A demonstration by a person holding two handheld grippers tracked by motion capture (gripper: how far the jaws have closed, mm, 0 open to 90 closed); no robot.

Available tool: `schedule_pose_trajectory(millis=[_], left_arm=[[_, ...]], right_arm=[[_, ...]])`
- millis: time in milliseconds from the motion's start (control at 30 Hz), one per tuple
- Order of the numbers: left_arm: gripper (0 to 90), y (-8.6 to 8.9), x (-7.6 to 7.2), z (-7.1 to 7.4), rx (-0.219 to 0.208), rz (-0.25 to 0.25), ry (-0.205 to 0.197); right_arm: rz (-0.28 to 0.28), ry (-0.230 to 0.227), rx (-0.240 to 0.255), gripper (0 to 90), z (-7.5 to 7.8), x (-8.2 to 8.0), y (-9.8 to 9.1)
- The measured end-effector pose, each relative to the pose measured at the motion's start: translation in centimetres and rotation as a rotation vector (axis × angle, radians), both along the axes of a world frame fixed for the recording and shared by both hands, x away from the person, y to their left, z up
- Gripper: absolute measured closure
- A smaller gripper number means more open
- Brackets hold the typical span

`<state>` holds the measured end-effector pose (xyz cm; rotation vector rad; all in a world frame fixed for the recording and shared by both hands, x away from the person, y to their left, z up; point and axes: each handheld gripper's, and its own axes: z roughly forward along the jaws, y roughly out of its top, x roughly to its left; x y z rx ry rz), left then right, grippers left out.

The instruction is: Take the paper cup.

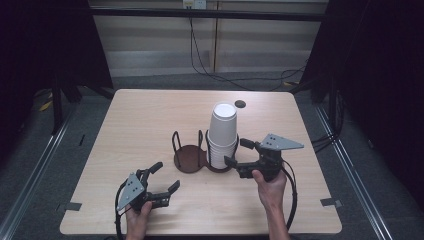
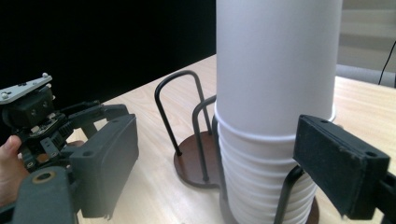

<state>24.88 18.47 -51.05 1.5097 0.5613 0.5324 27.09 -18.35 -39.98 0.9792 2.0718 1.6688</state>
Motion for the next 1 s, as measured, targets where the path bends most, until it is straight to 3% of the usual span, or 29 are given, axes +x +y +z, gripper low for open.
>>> schedule_pose_trajectory(millis=[200,300,533,700,1000], left_arm=[[15.6,0.0,0.0,0.0,0.001,0.000,0.001],[15.6,0.0,0.0,0.0,0.000,-0.001,0.000],[15.7,0.0,0.0,0.0,0.001,0.002,0.001],[15.7,0.0,0.0,0.0,0.000,0.002,0.000],[15.7,0.0,0.0,0.0,0.000,0.003,0.000]], right_arm=[[-0.003,-0.017,0.006,13.8,1.5,0.8,0.0],[-0.006,-0.022,-0.038,14.0,2.5,1.6,0.1],[0.005,-0.014,-0.046,13.9,4.3,3.1,-0.6],[0.013,-0.008,-0.049,13.7,4.9,4.0,-0.3],[0.019,0.025,-0.102,13.7,5.4,6.3,1.0]])
